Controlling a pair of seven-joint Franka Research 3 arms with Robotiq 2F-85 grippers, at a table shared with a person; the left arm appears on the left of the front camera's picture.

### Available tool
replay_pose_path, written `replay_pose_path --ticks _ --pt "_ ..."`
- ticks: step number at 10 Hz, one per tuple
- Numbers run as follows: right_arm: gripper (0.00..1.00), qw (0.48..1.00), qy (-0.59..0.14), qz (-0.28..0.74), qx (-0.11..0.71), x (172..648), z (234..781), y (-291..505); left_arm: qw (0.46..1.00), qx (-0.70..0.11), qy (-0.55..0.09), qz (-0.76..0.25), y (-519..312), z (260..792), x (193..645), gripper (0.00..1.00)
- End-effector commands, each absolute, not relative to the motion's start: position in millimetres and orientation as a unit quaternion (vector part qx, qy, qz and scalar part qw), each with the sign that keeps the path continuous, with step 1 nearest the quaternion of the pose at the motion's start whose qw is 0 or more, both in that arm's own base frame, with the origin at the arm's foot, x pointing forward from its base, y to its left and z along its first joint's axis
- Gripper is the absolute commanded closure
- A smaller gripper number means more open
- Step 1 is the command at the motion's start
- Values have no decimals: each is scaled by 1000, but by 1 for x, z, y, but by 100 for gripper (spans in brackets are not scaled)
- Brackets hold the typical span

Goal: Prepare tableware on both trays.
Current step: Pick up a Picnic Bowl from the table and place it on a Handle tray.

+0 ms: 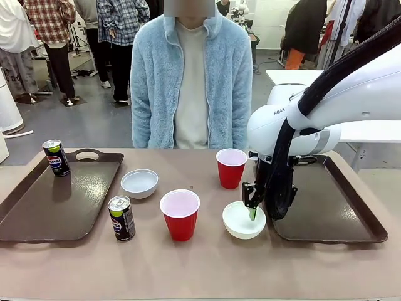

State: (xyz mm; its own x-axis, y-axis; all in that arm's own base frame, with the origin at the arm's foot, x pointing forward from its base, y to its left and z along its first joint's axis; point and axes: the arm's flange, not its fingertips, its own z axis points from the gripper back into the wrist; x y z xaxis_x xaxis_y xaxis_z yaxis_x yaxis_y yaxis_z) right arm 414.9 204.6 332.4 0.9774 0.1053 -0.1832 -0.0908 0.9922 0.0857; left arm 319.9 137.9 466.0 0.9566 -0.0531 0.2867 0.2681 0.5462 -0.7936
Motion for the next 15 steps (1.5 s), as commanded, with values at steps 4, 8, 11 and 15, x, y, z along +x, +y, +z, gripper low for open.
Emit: replay_pose_path --ticks 4,8,11,15 --pt "100 998 62 16 -1 423 335 209 867 -474 -119 -93 138 467 320 0" --pt "100 998 58 16 -14 420 337 210 867 -474 -119 -93 138 467 320 0" --pt "100 997 66 28 2 414 347 211 867 -474 -119 -93 138 467 320 0" --pt "100 995 21 49 81 395 428 189 867 -474 -119 -93 138 467 320 0"
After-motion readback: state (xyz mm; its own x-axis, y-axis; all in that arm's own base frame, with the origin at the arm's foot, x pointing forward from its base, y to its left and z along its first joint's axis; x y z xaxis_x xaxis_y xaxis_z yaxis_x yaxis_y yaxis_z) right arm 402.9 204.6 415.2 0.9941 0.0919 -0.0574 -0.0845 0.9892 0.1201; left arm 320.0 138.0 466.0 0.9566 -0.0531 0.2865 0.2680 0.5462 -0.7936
